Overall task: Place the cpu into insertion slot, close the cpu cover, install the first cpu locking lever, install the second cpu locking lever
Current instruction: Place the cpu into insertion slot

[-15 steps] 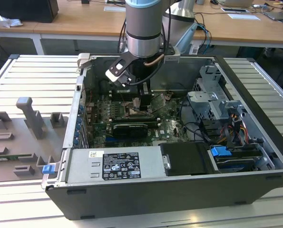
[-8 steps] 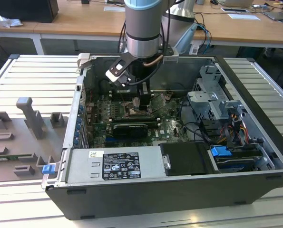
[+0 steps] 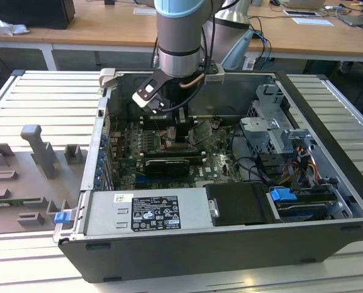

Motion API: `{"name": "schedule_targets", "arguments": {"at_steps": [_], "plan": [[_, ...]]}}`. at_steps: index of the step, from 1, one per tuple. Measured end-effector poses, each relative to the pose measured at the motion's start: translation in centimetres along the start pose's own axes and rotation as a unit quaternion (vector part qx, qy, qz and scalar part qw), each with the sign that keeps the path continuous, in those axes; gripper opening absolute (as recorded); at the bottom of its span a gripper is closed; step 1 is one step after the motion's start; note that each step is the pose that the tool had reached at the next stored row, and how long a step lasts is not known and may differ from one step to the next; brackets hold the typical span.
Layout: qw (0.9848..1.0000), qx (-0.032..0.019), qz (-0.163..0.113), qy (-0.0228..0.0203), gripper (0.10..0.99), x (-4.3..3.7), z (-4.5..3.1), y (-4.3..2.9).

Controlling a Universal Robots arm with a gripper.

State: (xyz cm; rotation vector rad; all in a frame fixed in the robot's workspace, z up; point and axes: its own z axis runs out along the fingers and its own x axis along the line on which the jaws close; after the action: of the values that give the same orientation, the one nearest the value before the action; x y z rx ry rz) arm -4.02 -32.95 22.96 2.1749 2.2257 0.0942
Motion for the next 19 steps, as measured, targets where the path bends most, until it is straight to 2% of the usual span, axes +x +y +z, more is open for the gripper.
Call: {"name": "schedule_targets", "arguments": {"at_steps": [6,9,19], "plan": [[1.0000,-0.0001,0.001,0.0000,0.541,0.38,0.57,-0.06],[0.9999,-0.0003,0.011,-0.0007,0.541,0.43,0.97,-0.12],[0.9999,-0.0003,0.012,-0.0008,0.541,0.46,1.34,-0.19]]}}
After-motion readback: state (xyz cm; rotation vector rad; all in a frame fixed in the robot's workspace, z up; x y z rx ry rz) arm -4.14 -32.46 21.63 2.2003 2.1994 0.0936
